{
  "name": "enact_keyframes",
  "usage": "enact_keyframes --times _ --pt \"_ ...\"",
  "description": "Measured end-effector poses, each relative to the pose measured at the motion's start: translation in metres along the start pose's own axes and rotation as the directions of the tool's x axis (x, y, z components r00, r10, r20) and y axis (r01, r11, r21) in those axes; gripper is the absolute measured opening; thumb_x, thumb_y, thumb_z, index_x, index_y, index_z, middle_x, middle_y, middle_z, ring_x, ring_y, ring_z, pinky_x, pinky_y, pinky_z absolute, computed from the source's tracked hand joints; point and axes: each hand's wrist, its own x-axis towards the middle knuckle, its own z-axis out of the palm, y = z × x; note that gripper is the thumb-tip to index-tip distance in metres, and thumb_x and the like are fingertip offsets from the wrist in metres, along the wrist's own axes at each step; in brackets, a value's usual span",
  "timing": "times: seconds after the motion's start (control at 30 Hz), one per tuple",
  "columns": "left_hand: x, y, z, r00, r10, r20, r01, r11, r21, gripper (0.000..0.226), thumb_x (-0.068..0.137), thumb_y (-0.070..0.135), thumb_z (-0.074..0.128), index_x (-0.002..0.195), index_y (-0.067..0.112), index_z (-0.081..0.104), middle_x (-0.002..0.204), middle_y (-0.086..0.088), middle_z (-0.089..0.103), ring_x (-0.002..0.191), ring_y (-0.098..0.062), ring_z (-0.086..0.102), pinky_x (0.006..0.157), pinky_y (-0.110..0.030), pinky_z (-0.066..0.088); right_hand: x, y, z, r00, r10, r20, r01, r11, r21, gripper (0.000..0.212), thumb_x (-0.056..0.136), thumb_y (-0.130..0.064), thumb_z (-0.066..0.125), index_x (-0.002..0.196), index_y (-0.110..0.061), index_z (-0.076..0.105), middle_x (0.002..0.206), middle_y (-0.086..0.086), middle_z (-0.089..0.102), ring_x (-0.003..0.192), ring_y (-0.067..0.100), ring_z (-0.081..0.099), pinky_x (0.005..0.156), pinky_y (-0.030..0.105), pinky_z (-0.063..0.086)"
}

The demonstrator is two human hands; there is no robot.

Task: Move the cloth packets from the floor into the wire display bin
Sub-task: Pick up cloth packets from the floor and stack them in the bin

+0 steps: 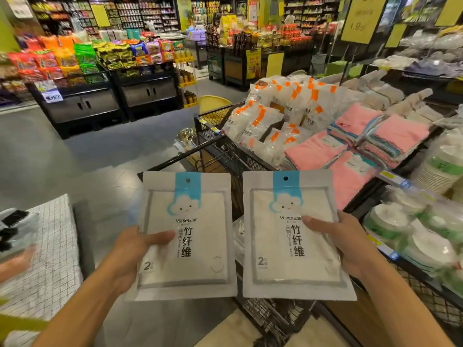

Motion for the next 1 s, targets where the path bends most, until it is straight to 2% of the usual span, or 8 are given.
enact_keyframes --times 0.17,0.33,0.53,0.63,0.7,0.83,0.93,1.0 --pt "0.051 0.026 0.028 0.999 0.004 -0.047 -0.001 0.998 0.066 0.047 0.066 0.004 0.081 0.111 0.003 0.072 0.102 -0.022 0.077 0.091 -0.04 0.076 0.093 -0.056 0.055 0.062 -0.009 -0.006 0.999 0.03 0.027 -0.031 0.999 0.037 0.027 0.084 0.0 0.076 0.11 -0.003 0.07 0.098 0.018 0.08 0.08 0.034 0.079 0.058 0.04 0.064" --pt "0.104 0.044 0.063 0.999 0.016 -0.035 -0.013 0.996 0.093 0.037 0.071 0.0 0.079 0.107 0.004 0.071 0.099 -0.021 0.078 0.085 -0.037 0.077 0.087 -0.052 0.059 0.115 -0.018 -0.026 0.999 0.029 -0.017 -0.029 0.999 0.036 0.036 0.08 -0.006 0.08 0.115 -0.001 0.07 0.101 0.019 0.079 0.087 0.038 0.078 0.071 0.048 0.065" --pt "0.177 0.046 0.094 0.996 -0.054 0.07 0.042 0.986 0.161 0.049 0.073 0.007 0.08 0.12 0.005 0.067 0.107 -0.019 0.077 0.096 -0.04 0.075 0.09 -0.057 0.056 0.149 -0.012 -0.052 0.989 0.061 -0.135 -0.052 0.996 0.071 0.028 0.085 -0.005 0.078 0.112 0.0 0.071 0.102 0.019 0.079 0.089 0.041 0.077 0.085 0.057 0.06" --pt "0.219 0.044 0.108 0.985 -0.094 0.142 0.063 0.976 0.206 0.045 0.077 0.007 0.078 0.12 0.007 0.066 0.108 -0.019 0.077 0.098 -0.041 0.074 0.089 -0.057 0.056 0.161 0.0 -0.057 0.972 0.089 -0.218 -0.072 0.994 0.088 0.025 0.087 -0.004 0.077 0.111 -0.002 0.071 0.101 0.017 0.08 0.088 0.038 0.078 0.077 0.052 0.064" --pt "0.25 0.038 0.115 0.974 -0.119 0.194 0.071 0.969 0.238 0.039 0.08 0.005 0.075 0.118 0.009 0.065 0.108 -0.02 0.076 0.098 -0.041 0.074 0.085 -0.055 0.057 0.168 0.012 -0.057 0.952 0.099 -0.29 -0.067 0.991 0.116 0.022 0.087 -0.003 0.076 0.109 -0.003 0.072 0.1 0.016 0.08 0.087 0.035 0.079 0.073 0.048 0.065" --pt "0.318 0.023 0.129 0.938 -0.164 0.304 0.07 0.952 0.297 0.039 0.082 0.004 0.072 0.12 0.007 0.066 0.107 -0.02 0.076 0.095 -0.04 0.075 0.083 -0.053 0.059 0.18 0.042 -0.05 0.906 0.145 -0.397 -0.078 0.98 0.181 0.027 0.086 -0.003 0.077 0.113 -0.005 0.073 0.105 0.018 0.079 0.096 0.038 0.077 0.092 0.056 0.059" --pt "0.372 0.009 0.137 0.899 -0.212 0.383 0.062 0.928 0.368 0.036 0.083 0.001 0.072 0.119 0.006 0.067 0.105 -0.019 0.077 0.092 -0.037 0.076 0.074 -0.05 0.064 0.187 0.064 -0.034 0.828 0.217 -0.516 -0.111 0.967 0.228 0.025 0.086 0.0 0.076 0.111 -0.002 0.073 0.104 0.02 0.079 0.094 0.039 0.077 0.091 0.056 0.059" --pt "0.407 -0.002 0.142 0.871 -0.283 0.403 0.098 0.902 0.421 0.037 0.083 -0.001 0.074 0.119 0.002 0.067 0.104 -0.021 0.077 0.091 -0.039 0.076 0.081 -0.055 0.061 0.193 0.079 -0.022 0.771 0.262 -0.581 -0.138 0.958 0.25 0.025 0.087 -0.001 0.076 0.111 -0.001 0.072 0.102 0.02 0.079 0.09 0.037 0.078 0.087 0.055 0.06"
